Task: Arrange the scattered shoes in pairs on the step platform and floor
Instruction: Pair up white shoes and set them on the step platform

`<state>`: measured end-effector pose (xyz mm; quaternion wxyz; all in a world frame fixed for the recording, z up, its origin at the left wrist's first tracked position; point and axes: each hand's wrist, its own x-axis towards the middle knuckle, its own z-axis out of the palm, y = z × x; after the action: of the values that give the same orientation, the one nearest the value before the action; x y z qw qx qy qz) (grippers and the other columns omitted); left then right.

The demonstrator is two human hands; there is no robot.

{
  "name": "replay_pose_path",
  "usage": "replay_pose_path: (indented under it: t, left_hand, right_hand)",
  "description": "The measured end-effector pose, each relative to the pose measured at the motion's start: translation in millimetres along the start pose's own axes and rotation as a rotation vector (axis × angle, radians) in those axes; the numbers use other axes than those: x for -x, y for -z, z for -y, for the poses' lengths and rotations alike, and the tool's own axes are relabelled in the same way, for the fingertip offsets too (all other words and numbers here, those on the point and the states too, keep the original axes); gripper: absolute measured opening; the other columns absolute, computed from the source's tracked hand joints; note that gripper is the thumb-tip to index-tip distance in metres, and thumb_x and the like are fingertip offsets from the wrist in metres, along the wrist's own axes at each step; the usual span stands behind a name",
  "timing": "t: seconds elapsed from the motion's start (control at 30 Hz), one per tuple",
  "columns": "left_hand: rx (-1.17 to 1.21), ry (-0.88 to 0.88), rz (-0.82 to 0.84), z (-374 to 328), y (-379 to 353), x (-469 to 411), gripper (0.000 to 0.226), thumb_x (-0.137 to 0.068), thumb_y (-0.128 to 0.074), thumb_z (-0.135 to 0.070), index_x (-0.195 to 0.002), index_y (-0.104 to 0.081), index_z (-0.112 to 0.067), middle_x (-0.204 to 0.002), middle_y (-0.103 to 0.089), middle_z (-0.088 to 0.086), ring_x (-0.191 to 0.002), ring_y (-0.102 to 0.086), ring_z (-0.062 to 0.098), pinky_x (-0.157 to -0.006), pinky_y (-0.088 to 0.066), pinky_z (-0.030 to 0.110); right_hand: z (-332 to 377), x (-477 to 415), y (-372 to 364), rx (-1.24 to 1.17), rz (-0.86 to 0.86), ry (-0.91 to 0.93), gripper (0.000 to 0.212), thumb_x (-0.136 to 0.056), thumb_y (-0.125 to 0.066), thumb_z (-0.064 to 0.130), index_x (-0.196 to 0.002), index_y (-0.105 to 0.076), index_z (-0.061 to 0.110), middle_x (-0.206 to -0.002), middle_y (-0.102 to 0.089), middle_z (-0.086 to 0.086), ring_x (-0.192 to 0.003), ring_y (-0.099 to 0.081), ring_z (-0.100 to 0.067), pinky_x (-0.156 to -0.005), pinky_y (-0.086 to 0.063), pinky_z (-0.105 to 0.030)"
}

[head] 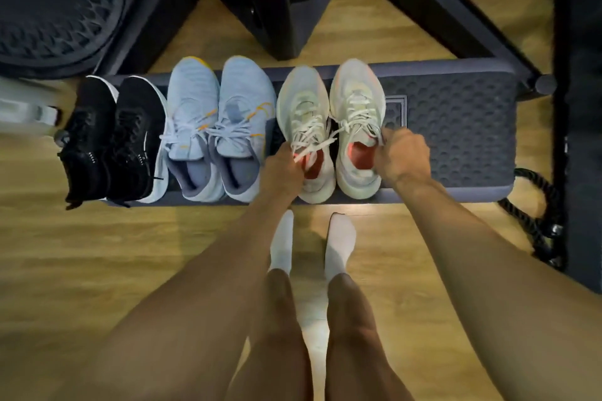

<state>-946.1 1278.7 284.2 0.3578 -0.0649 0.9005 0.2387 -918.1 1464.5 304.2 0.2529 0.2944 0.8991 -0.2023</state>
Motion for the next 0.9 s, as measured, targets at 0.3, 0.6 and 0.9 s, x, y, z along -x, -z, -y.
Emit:
replay_pose_path:
  t: [0.3,0.6,0.9]
  left_hand:
    - [-0.015,0.041,-0.081,5.0,-14.4,-15.8,0.037,-0.091,-0.045,-0.007,-0.128,-0.048,-0.008,-0.116,-0.064,0.019,-0.108,-0.058,0.037,-0.087,-0.049,0.041]
    - [0.079,0.111,0.123,-13.3,20.1,1.9,0.037,-0.089,-0.056,-0.021,-0.124,-0.049,-0.01,-0.116,-0.058,0.011,-0.094,-0.062,0.034,-0.066,-0.059,0.048]
    - [0.078,-0.209,-0.244,-58.7,164.7,137.2,0.045,-0.09,-0.055,-0.034,-0.133,-0.051,-0.019,-0.127,-0.059,0.01,-0.117,-0.053,0.03,-0.097,-0.042,0.038]
  right_hand:
    - [-11.8,-15.2,-25.7,0.024,-0.006,-0.046,0.025,-0.092,-0.042,0.012,-0.112,-0.057,0.009,-0.111,-0.061,-0.019,-0.105,-0.057,-0.038,-0.074,-0.041,-0.032]
    - [1.7,6.6,-6.5,-0.077,0.099,-0.084,0.034,-0.089,-0.051,0.014,-0.122,-0.051,0.007,-0.12,-0.059,-0.018,-0.115,-0.054,-0.035,-0.087,-0.045,-0.034]
    - [115.3,129.1,132.0,-0.128,-0.075,0.529,0.047,-0.094,-0.046,0.04,-0.135,-0.047,0.017,-0.133,-0.055,-0.011,-0.121,-0.05,-0.033,-0.098,-0.042,-0.041]
